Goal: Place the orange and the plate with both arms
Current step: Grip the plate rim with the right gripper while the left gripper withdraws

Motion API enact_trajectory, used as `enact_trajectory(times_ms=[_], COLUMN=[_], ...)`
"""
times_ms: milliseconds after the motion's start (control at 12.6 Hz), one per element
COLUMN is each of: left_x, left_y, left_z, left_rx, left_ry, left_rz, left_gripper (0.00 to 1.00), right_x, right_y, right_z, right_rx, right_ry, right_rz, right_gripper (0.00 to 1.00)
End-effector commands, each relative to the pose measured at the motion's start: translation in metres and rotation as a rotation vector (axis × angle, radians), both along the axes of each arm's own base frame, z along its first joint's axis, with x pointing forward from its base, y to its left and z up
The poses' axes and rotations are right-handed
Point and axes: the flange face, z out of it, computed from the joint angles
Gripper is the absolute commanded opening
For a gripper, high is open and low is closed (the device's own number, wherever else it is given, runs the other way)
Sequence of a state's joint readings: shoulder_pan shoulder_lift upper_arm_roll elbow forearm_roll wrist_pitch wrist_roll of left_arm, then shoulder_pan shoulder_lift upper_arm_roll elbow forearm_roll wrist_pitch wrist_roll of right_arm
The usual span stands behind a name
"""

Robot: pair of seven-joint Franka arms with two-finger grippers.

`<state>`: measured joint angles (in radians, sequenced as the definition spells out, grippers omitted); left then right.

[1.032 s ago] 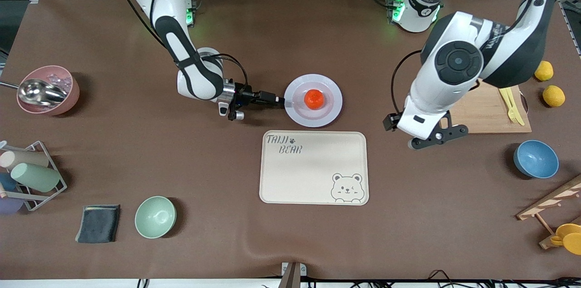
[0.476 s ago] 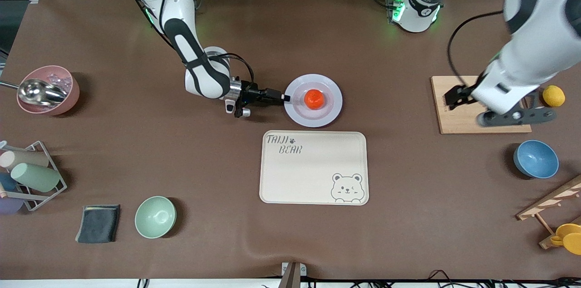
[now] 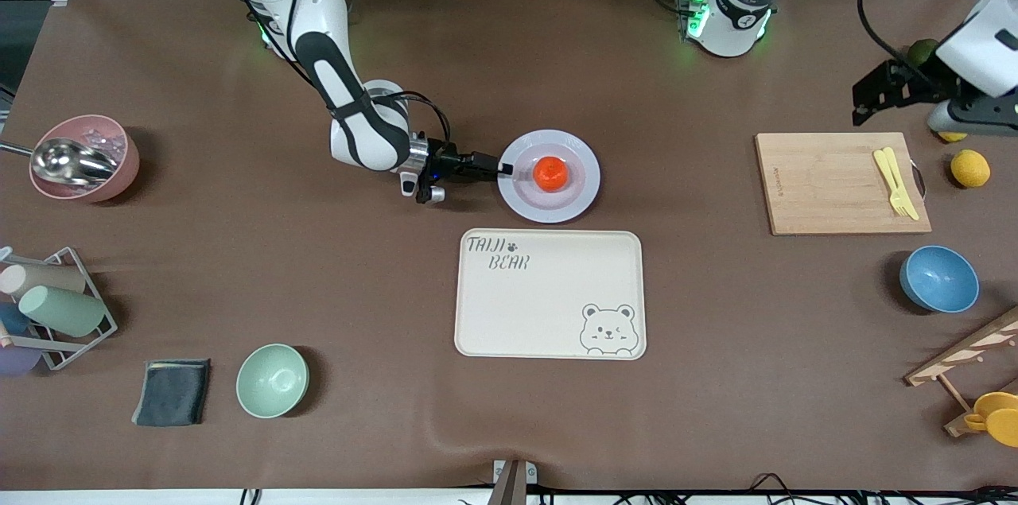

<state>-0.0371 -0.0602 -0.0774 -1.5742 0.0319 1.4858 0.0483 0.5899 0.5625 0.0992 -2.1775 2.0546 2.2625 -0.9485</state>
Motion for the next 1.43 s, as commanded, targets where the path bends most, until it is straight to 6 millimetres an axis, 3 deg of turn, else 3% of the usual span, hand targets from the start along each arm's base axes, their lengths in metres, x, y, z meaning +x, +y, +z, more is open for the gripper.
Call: enact_trajectory(times_ms=[0, 79, 238, 317, 714, 1349], left_x=[-0.006, -0.007, -0.007, -0.006, -0.004, -0.004], left_y=[-0.011, -0.01, -0.01, -0.011, -0.011, -0.007], left_z=[-0.001, 0.0, 0.0, -0.002, -0.003, 0.003], left_rx=[-0.033, -0.038, -0.038, -0.04, -0.038, -0.026], left_ry=[0.013, 0.014, 0.012, 0.015, 0.012, -0.018], left_rz=[-0.008, 0.004, 0.007, 0.006, 0.006, 0.041], left_gripper=[1.0, 1.0, 1.0, 1.0, 1.0, 1.0], right_x=[-0.001, -0.002, -0.001, -0.001, 0.008, 0.02], right_y=[0.009, 0.009, 0.009, 0.009, 0.013, 0.03], right_z=[-0.003, -0.004, -0.003, -0.003, 0.009, 0.031], right_rx=[-0.001, -0.006, -0.008, -0.008, 0.029, 0.235], right_ry=[-0.019, -0.03, -0.033, -0.033, -0.046, -0.088], right_rz=[-0.012, -0.006, -0.006, -0.006, -0.038, -0.105], right_gripper=[0.34, 0.28, 0.03, 0.0, 0.0, 0.0])
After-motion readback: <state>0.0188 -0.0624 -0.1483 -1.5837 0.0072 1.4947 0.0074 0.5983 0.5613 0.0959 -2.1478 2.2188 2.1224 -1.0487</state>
